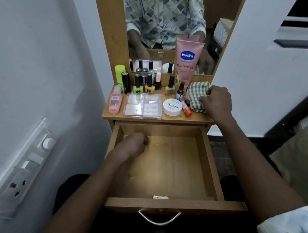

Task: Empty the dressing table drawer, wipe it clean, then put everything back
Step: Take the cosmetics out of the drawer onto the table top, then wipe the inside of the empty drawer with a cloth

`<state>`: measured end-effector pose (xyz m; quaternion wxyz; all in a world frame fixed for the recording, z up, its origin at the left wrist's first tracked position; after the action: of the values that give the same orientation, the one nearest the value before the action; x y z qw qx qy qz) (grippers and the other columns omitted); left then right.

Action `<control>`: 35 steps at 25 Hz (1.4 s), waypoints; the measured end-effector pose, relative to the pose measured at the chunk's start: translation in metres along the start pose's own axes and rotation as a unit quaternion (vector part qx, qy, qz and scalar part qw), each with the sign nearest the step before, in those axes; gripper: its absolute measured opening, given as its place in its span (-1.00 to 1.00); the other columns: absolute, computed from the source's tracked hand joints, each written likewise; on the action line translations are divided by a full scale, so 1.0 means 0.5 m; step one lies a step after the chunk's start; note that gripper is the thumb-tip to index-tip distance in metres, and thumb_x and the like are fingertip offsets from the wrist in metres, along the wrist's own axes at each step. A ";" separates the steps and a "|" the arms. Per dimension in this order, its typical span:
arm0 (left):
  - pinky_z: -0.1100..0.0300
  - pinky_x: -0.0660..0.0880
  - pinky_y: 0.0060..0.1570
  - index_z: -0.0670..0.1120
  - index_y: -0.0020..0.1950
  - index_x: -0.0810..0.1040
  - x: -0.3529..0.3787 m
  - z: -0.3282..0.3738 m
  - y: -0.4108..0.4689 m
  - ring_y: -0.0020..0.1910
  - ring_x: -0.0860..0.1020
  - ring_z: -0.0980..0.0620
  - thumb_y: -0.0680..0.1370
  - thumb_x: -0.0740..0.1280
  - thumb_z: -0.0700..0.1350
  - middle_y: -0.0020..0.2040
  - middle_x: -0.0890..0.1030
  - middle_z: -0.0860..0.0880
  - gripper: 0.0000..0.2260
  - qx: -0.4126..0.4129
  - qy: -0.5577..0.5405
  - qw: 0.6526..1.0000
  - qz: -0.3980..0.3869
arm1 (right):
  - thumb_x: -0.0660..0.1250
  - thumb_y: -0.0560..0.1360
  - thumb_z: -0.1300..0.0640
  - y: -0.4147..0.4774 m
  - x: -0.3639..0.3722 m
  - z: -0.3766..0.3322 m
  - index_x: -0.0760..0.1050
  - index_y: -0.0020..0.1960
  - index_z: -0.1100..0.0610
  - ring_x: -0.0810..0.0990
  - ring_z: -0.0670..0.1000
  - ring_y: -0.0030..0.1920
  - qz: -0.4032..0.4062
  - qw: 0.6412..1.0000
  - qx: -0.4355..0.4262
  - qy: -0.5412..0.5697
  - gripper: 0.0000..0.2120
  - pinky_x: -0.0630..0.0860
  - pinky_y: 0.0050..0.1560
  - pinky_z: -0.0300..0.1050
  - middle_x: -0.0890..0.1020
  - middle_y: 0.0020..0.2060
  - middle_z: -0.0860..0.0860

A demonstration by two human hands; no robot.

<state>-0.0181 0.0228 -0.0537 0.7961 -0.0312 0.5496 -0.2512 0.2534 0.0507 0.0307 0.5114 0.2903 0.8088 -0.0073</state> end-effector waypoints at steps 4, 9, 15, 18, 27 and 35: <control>0.07 0.51 0.17 -0.09 0.12 0.63 -0.008 -0.002 0.005 0.11 0.56 -0.02 0.56 0.29 -0.23 0.11 0.62 -0.05 -0.80 -0.021 -0.053 0.998 0.035 | 0.50 0.43 -0.01 0.005 -0.009 0.004 0.43 0.20 0.28 0.55 0.23 0.15 -0.033 0.998 0.050 0.011 -0.49 0.36 -0.11 -0.08 0.58 0.12 0.21; 0.07 0.51 0.16 -0.06 0.07 0.62 0.005 -0.028 -0.002 0.07 0.57 0.00 0.53 0.28 -0.25 0.04 0.62 0.00 -0.81 -0.007 -0.127 0.991 0.037 | 0.56 0.38 0.08 0.022 -0.038 0.005 0.33 -0.23 0.17 0.57 0.12 -0.16 -0.113 0.974 0.173 0.087 -0.60 0.41 -0.35 -0.09 0.51 -0.26 0.11; 0.15 0.46 0.17 -0.05 0.19 0.60 0.008 -0.021 -0.007 0.16 0.54 0.03 0.58 0.32 -0.14 0.15 0.61 0.02 -0.80 -0.021 -0.120 0.992 0.028 | 0.46 0.38 0.29 0.013 -0.046 0.028 0.52 0.06 0.30 0.63 0.17 0.01 -0.146 0.935 0.215 0.242 -0.72 0.61 -0.18 -0.01 0.61 -0.05 0.16; 0.14 0.46 0.19 -0.07 0.24 0.59 -0.003 -0.009 -0.019 0.17 0.54 0.03 0.57 0.36 -0.05 0.19 0.60 -0.01 -0.74 -0.028 -0.127 0.991 -0.001 | 0.37 0.40 0.33 -0.022 -0.081 0.037 0.48 -0.06 0.20 0.64 0.14 -0.01 -0.126 0.908 0.191 0.350 -0.85 0.56 -0.33 -0.12 0.58 -0.14 0.08; 0.00 0.55 0.18 -0.29 0.32 0.49 -0.012 0.067 -0.104 0.11 0.62 -0.11 0.43 0.47 -0.14 0.17 0.61 -0.23 -0.50 0.087 -0.705 0.692 -0.128 | 0.50 0.32 0.38 -0.264 -0.085 -0.018 0.47 0.27 0.11 0.68 0.09 0.03 -0.436 0.812 0.075 0.381 -0.43 0.64 -0.02 0.02 0.68 0.06 0.06; 0.06 0.60 -0.09 -0.17 0.06 0.63 0.003 0.068 -0.111 -0.09 0.68 -0.05 0.43 0.53 -0.04 -0.05 0.71 -0.10 -0.70 -0.001 -0.531 0.844 0.069 | 0.40 0.51 0.01 -0.317 -0.013 -0.025 0.59 0.14 0.11 0.71 0.04 -0.03 -0.449 0.806 0.051 0.383 -0.74 0.62 0.03 0.04 0.72 -0.04 0.05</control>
<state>-0.0077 -0.0341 -0.0237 0.9816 -0.1224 0.0433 -0.1400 0.1694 -0.0803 -0.0031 0.0843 -0.1002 0.9775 -0.1653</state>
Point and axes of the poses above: each hand's wrist, its own y-axis towards the middle knuckle, its own x-axis out of the palm, z = x × y, the point moved 1 cm from there along y, towards the middle knuckle
